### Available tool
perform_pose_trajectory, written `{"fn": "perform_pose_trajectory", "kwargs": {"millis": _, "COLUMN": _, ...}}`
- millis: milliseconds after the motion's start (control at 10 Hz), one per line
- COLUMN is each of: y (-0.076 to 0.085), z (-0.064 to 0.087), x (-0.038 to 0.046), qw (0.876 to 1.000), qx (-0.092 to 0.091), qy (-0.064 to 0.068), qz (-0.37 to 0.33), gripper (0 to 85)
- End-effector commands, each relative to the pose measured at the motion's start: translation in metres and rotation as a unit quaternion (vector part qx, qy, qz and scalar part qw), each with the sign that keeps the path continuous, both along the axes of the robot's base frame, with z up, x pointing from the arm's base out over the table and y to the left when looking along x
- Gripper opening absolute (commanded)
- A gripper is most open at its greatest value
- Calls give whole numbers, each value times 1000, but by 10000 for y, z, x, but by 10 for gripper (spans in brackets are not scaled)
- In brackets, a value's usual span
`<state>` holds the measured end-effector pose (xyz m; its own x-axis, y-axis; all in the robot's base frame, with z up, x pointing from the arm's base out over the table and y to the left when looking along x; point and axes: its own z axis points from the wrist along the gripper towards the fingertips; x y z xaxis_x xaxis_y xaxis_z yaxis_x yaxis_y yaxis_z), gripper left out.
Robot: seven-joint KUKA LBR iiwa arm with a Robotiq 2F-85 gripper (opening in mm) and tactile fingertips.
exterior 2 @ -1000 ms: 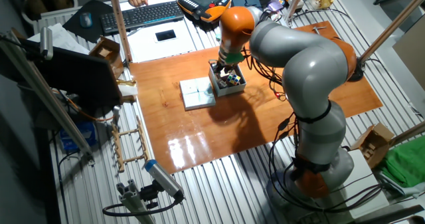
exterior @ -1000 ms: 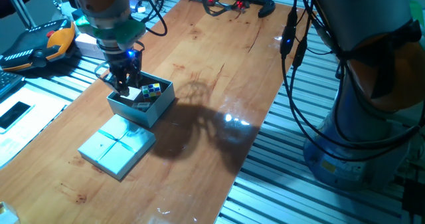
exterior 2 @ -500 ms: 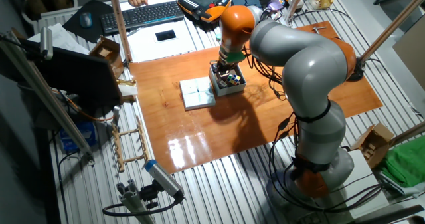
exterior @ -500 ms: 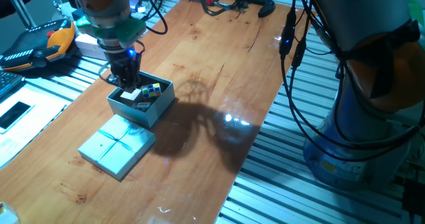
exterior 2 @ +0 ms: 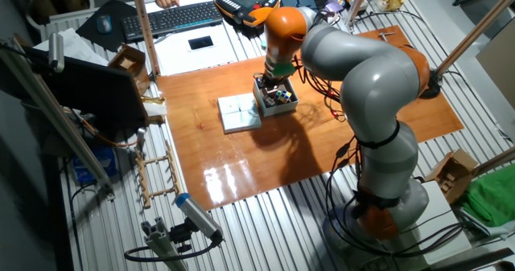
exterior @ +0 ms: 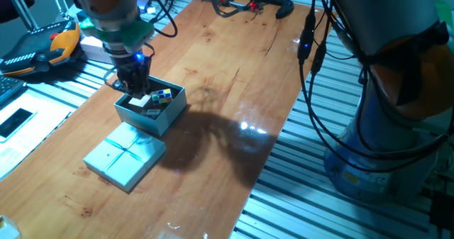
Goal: Take everything out of the gift box
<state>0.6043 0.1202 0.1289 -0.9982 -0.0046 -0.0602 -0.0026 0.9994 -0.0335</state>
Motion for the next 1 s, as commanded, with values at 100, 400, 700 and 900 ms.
{"fn": "perform_pose_trajectory", "kwargs": {"millis": 100, "y": -36, "z": -23, "x": 20, "qw": 1000, "qx": -7, "qy": -9, "qz": 3, "gripper": 303}}
{"fn": "perform_pose_trajectory", "kwargs": {"millis": 400, "y": -77, "z": -115, "x": 88, "qw": 1000, "qx": -5, "qy": -17, "qz": -11, "gripper": 473}}
{"fn": "perform_pose_trajectory", "kwargs": {"millis": 700, "y": -155, "z": -266, "x": 194, "qw": 1000, "qx": -1, "qy": -21, "qz": -7, "gripper": 520}}
{"fn": "perform_pose_trajectory", "kwargs": {"millis": 900, "y": -216, "z": -305, "x": 262, "qw": 1000, "qx": 1, "qy": -21, "qz": -3, "gripper": 543}}
